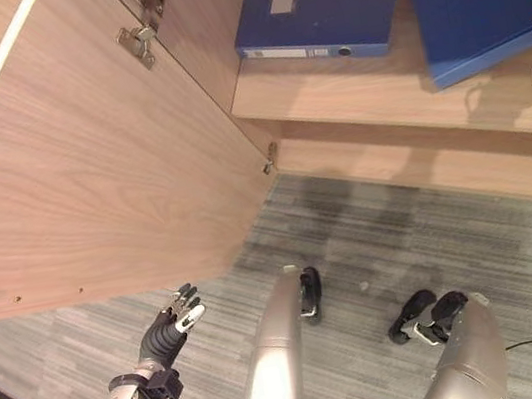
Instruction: Put the empty folder in the office cabinet
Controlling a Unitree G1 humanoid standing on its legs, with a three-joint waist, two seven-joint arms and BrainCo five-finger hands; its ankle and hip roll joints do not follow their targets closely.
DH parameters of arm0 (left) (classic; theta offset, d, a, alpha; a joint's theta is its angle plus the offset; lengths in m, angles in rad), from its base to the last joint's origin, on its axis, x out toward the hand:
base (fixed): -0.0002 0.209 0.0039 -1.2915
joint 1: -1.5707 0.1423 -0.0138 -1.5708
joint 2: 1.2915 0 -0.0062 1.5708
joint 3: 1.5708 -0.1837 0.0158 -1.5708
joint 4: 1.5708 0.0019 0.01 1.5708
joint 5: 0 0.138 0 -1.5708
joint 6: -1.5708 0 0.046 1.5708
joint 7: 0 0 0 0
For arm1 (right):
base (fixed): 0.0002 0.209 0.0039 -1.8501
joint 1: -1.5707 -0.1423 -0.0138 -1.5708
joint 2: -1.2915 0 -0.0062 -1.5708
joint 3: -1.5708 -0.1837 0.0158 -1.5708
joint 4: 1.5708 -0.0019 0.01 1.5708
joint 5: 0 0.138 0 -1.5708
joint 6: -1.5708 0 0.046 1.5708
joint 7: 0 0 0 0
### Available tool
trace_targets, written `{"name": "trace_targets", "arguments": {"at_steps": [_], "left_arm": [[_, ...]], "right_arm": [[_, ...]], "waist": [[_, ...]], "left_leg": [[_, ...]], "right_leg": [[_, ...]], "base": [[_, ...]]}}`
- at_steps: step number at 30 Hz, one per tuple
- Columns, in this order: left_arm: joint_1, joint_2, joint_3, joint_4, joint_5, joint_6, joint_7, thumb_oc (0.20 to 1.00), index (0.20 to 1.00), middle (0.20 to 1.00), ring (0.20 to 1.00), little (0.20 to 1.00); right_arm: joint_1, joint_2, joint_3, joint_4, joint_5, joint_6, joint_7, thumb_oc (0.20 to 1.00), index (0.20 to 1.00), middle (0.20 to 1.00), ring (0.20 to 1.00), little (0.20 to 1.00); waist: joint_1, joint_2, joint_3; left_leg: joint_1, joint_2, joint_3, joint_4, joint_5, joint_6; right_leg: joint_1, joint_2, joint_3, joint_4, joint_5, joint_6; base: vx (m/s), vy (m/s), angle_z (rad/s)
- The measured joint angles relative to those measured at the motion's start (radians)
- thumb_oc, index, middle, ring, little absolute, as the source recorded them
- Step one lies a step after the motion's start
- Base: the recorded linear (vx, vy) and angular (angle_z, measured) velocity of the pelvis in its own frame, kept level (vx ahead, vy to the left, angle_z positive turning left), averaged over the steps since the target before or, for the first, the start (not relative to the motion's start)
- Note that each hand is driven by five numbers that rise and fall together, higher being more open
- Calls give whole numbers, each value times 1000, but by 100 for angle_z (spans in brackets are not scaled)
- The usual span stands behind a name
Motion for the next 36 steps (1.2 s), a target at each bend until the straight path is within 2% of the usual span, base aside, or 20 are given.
{"name": "trace_targets", "arguments": {"at_steps": [2,8,11,13,16,17,18,22,24,26,27,33,36], "left_arm": [[2,3,3,8,0,0,-3,1000,1000,1000,1000,1000],[2,3,3,9,0,17,-20,1000,1000,1000,1000,1000],[3,7,2,9,1,29,-34,1000,1000,1000,1000,1000],[4,47,3,-1,4,40,-61,1000,1000,1000,1000,1000],[5,79,5,-7,6,48,-71,1000,1000,1000,1000,1000],[12,106,25,-17,31,58,-85,1000,1000,1000,1000,1000],[19,113,41,-23,33,66,-91,1000,1000,1000,1000,1000],[24,117,52,-33,43,78,-111,1000,1000,1000,1000,1000],[29,131,54,-57,44,83,-129,1000,1000,1000,1000,1000],[29,139,54,-68,46,84,-138,1000,1000,1000,1000,1000],[29,147,56,-71,53,84,-141,1000,1000,1000,1000,1000],[28,147,78,-71,63,63,-147,1000,1000,1000,1000,1000],[30,147,79,-70,62,53,-147,1000,1000,1000,1000,1000]], "right_arm": [[-1,6,26,38,-37,45,6,1000,1000,1000,1000,1000],[-1,11,93,60,-164,152,38,1000,1000,1000,1000,1000],[-6,4,159,118,-307,239,82,1000,1000,1000,1000,1000],[-8,-25,271,179,-557,361,176,1000,1000,1000,1000,1000],[-12,-47,310,195,-694,388,239,1000,1000,1000,1000,1000],[-13,-51,407,206,-850,409,284,1000,1000,1000,1000,1000],[-13,-53,431,202,-918,420,311,1000,1000,1000,1000,1000],[-13,-56,480,201,-1079,425,389,1000,1000,1000,1000,1000],[-13,-35,616,191,-1252,421,444,1000,1000,1000,1000,1000],[-14,-33,636,168,-1358,406,474,1000,1000,1000,1000,1000],[-14,-24,706,122,-1431,387,490,1000,1000,1000,1000,1000],[-19,-26,737,1,-1532,270,429,1000,1000,1000,1000,1000],[-19,-26,735,-6,-1529,263,425,1000,1000,1000,1000,1000]], "waist": [[-2,-11,-7],[2,-12,-7],[7,-13,-8],[11,-15,-6],[12,-18,-5],[11,-26,1],[8,-31,4],[13,-33,5],[19,-36,7],[28,-36,7],[28,-36,8],[27,-34,10],[26,-31,11]], "left_leg": [[7,0,1,-2,0,0],[8,0,0,-3,0,0],[8,0,0,-4,-1,1],[8,0,-4,-5,-1,1],[10,-1,-5,-7,-1,1],[12,-1,-7,-8,0,0],[13,-1,-8,-9,0,0],[15,-1,-14,-13,1,-1],[17,-1,-21,-17,2,-3],[17,-1,-21,-18,2,-3],[17,-2,-21,-19,2,-3],[18,-1,-18,-23,2,-3],[16,-1,-17,-24,2,-3]], "right_leg": [[6,0,0,-4,-1,0],[12,0,-5,-13,2,4],[16,0,-8,-16,7,8],[24,0,-18,-19,8,10],[27,0,-20,-21,8,10],[31,0,-23,-21,7,9],[32,0,-24,-22,7,8],[44,-2,-36,-28,7,8],[54,-3,-49,-33,7,8],[54,-4,-49,-34,6,7],[54,-4,-49,-35,3,2],[50,-4,-47,-39,3,2],[47,-4,-46,-39,3,2]], "base": [[0,0,0],[0,0,0],[0,0,0],[-9,-15,2],[0,0,0],[0,0,0],[0,0,0],[-3,-6,1],[-9,-14,5],[0,0,0],[0,0,0],[0,0,0],[0,0,0]]}}
